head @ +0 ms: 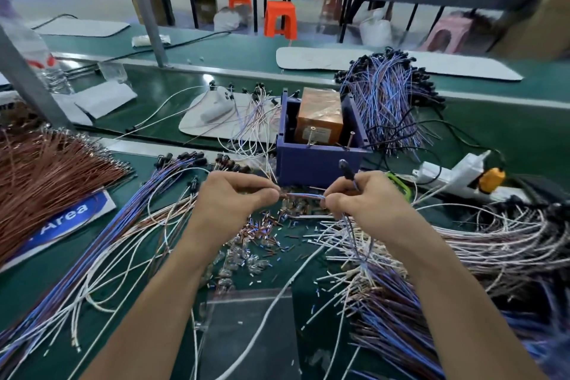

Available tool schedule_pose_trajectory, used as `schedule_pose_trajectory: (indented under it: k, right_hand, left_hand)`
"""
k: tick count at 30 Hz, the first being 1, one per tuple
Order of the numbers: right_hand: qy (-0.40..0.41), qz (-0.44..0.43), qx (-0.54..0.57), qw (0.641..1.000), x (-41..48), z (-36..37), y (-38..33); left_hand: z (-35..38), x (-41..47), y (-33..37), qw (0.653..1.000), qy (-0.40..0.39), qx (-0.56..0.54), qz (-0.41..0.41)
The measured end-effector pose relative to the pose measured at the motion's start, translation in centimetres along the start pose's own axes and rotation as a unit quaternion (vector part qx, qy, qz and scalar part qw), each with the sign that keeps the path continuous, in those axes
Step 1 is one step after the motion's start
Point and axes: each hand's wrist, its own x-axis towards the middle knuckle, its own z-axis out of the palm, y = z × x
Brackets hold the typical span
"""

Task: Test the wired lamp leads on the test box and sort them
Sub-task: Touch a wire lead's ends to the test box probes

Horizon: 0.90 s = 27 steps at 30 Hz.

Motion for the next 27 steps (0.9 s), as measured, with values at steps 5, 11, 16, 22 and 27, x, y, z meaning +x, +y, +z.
schedule_pose_trajectory:
  k: [5, 11, 16, 22, 27]
  right_hand:
    - [0.019, 0.012, 0.051, 0.998, -0.1, 0.1, 1.1]
    - [0.074, 0.007, 0.118, 0.990, -0.7, -0.7, 2.6]
    - [0.069, -0.007, 0.127, 0.989, -1.1, -0.3, 2.7]
    - [0.062, -0.002, 0.145, 0.987, -1.7, -0.3, 3.0]
    - [0.053, -0.009, 0.145, 0.988, -1.8, -0.4, 3.6]
  left_hand:
    - [0.2, 0.1, -0.3, 0.996, 0.026, -0.077, -0.023]
    - [1.1, -0.4, -0.8, 0.992, 0.045, -0.108, -0.048]
    - [3.2, -0.5, 0.2, 0.982, 0.019, -0.173, -0.069]
    - [3.7, -0.2, 0.6, 0.960, 0.046, -0.248, -0.124]
    - [3.5, -0.4, 0.6, 0.971, -0.016, -0.214, -0.108]
